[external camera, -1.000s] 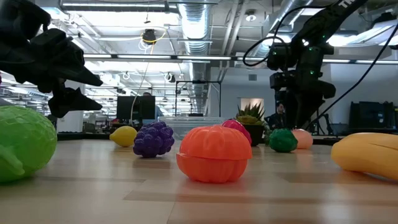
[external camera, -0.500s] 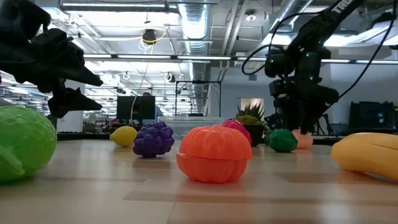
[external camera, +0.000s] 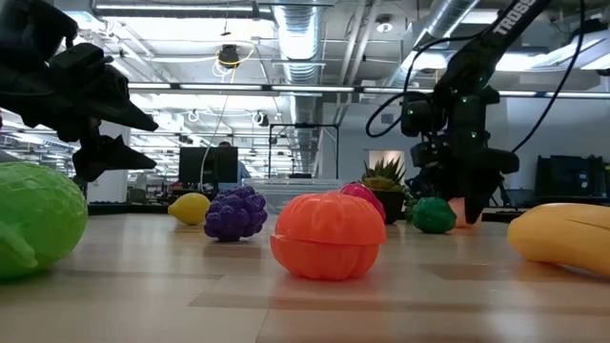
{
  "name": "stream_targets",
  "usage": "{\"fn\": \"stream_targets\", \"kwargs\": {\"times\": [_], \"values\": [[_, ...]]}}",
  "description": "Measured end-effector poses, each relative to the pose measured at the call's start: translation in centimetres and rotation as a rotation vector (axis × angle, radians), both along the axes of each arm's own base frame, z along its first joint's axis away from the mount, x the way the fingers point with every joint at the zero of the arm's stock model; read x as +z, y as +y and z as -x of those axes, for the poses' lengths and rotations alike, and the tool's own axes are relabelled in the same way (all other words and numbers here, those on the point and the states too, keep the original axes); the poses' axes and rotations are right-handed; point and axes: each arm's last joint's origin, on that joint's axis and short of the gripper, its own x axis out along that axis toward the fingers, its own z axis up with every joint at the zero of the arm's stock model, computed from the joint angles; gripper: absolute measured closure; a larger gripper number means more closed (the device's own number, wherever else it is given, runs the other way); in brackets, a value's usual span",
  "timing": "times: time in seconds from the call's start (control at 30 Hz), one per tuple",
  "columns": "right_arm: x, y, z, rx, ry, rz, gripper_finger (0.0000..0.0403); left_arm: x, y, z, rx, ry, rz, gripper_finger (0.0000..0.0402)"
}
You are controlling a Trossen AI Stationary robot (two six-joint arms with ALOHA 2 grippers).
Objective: Pick and placing Produce into tupperware
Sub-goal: Put the pink peach into the transparent container
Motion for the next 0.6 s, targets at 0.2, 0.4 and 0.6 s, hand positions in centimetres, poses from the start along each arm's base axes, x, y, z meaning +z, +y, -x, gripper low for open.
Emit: {"fn": "stream_targets", "kwargs": {"times": [0.2,0.4,0.6], "values": [[-0.06,-0.38,0.29,-0.012,0.022,0.022,0.0086,0.0,0.0,0.0,0.0,0.0,0.0,0.0078],[-0.06,-0.45,0.34,-0.048,0.024,0.017,0.0115,0.0,0.0,0.0,0.0,0.0,0.0,0.0078],[-0.03,-0.41,0.31,-0.08,0.018,0.005,0.0139,0.0,0.0,0.0,0.0,0.0,0.0,0.0078]]}}
